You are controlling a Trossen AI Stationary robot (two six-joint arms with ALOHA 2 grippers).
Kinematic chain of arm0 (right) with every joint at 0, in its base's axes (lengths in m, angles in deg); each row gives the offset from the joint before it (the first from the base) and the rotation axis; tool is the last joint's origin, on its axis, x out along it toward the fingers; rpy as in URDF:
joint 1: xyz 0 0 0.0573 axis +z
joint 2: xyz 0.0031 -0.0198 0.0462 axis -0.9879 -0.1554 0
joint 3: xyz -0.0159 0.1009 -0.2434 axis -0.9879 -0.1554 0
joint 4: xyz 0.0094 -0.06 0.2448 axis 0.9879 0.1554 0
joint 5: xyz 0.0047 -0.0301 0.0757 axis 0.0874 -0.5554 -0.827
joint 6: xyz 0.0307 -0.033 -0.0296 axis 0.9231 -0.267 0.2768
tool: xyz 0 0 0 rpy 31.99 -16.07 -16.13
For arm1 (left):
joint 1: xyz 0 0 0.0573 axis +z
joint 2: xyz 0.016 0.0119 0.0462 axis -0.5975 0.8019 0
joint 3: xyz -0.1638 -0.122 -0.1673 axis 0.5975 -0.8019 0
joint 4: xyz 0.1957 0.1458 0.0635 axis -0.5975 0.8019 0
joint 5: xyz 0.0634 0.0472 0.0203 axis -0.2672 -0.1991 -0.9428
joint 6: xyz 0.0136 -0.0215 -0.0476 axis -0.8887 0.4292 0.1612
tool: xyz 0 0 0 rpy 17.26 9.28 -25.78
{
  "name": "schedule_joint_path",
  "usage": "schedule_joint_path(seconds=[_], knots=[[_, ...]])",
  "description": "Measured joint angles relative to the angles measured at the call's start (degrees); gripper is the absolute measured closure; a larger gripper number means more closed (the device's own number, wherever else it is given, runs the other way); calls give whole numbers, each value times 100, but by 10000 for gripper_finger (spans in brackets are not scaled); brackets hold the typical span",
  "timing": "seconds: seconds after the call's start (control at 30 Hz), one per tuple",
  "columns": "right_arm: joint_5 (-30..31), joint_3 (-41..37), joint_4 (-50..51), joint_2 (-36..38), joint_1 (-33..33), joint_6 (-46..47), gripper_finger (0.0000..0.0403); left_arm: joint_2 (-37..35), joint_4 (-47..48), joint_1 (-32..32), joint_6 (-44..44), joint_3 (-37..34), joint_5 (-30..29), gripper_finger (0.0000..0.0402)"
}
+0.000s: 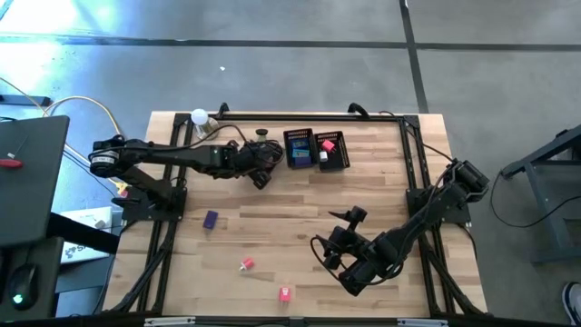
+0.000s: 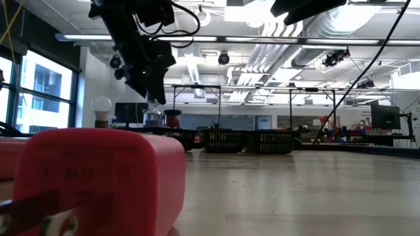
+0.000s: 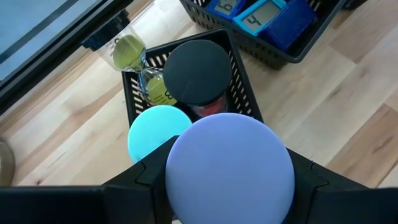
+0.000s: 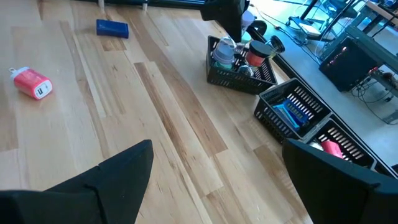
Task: Pick & Place Office items
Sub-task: Put the purple hourglass into the left black bin
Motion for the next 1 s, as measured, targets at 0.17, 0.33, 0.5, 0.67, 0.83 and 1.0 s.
schedule_joint_path(seconds=[0.17, 0.33, 0.5, 0.67, 0.83, 1.0], knots=[[0, 0, -9, 0, 0, -8, 56, 0, -10, 0, 0, -16, -65, 220], [0, 0, -22, 0, 0, -39, 56, 0, -15, 0, -2, -16, -132, 220], [-2, 0, -39, 0, 0, -39, 56, 0, -19, 0, -2, -16, -197, 220], [-2, 0, -39, 0, 0, -39, 56, 0, -20, 0, -2, -16, -197, 220], [-2, 0, -39, 0, 0, -39, 56, 0, -24, 0, -2, -29, -196, 220], [-2, 0, -39, 0, 0, -39, 56, 0, -390, 0, -2, -299, -193, 220]])
